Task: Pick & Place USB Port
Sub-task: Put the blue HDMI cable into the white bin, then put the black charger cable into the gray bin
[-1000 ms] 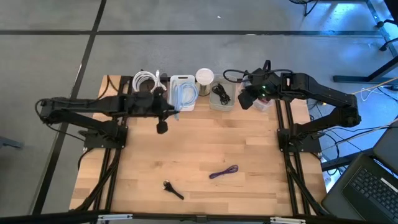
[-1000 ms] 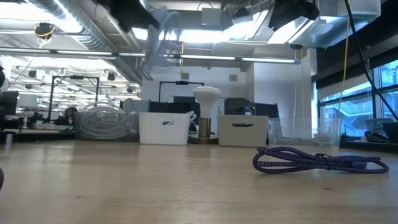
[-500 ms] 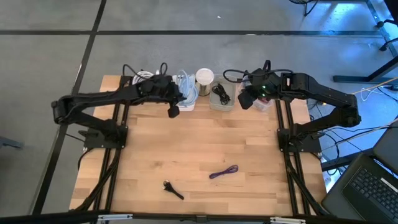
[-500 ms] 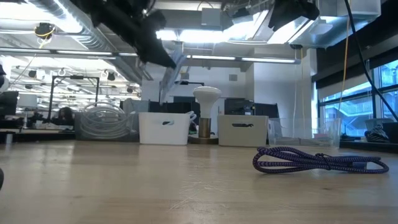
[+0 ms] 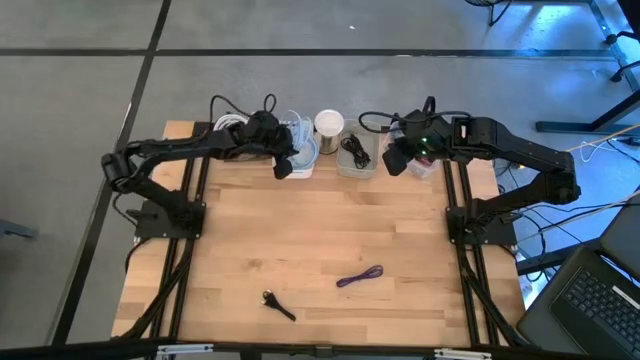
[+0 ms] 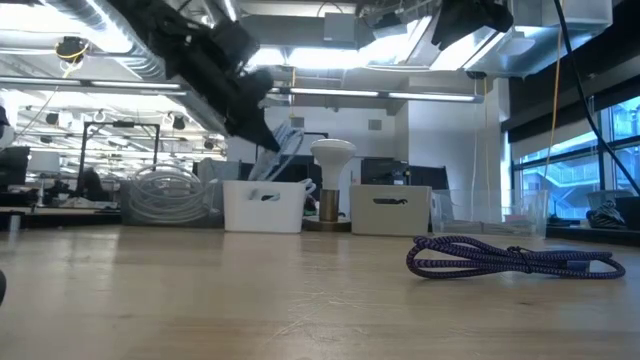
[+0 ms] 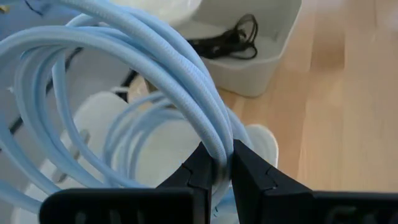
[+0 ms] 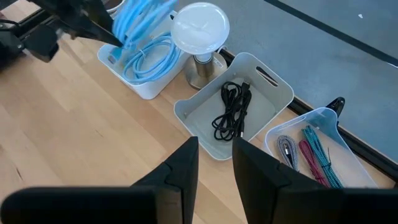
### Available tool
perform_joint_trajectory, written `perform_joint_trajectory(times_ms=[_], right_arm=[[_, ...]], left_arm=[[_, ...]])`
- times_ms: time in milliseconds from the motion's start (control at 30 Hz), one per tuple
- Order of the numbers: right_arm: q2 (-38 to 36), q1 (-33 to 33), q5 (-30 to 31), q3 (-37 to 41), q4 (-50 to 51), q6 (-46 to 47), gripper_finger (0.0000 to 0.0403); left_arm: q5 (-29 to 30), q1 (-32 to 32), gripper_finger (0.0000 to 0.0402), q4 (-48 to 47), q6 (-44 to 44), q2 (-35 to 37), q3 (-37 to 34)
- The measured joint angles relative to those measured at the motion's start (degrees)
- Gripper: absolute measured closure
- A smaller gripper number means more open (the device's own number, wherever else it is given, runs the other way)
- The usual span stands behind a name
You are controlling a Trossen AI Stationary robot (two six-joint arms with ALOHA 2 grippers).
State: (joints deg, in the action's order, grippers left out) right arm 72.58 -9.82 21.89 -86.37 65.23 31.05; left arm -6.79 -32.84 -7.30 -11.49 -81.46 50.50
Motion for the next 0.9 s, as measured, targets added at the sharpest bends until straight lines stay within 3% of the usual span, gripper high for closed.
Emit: perform_joint_trajectory(times_ms=[267, 467, 700, 900], right_arm=[[0.0, 0.0, 0.0, 0.0, 0.13, -0.02, 0.0302], [0.0, 0.0, 0.0, 0.0, 0.52, -0.02, 0.0302], [0.0, 0.0, 0.0, 0.0, 0.61, -0.02, 0.0301], [0.0, 0.0, -0.02, 0.0, 0.66, -0.07, 0.0301]], left_arm=[[-6.84, -3.71, 0.0374, 3.31, 3.09, -7.18, 0.02], [-8.27, -4.94, 0.0373, 3.9, 5.66, -10.27, 0.22], [-8.12, -5.9, 0.0301, 2.81, 7.29, -11.59, -0.02], [-8.13, -5.95, 0.0255, 3.72, 6.29, -7.39, -0.04]])
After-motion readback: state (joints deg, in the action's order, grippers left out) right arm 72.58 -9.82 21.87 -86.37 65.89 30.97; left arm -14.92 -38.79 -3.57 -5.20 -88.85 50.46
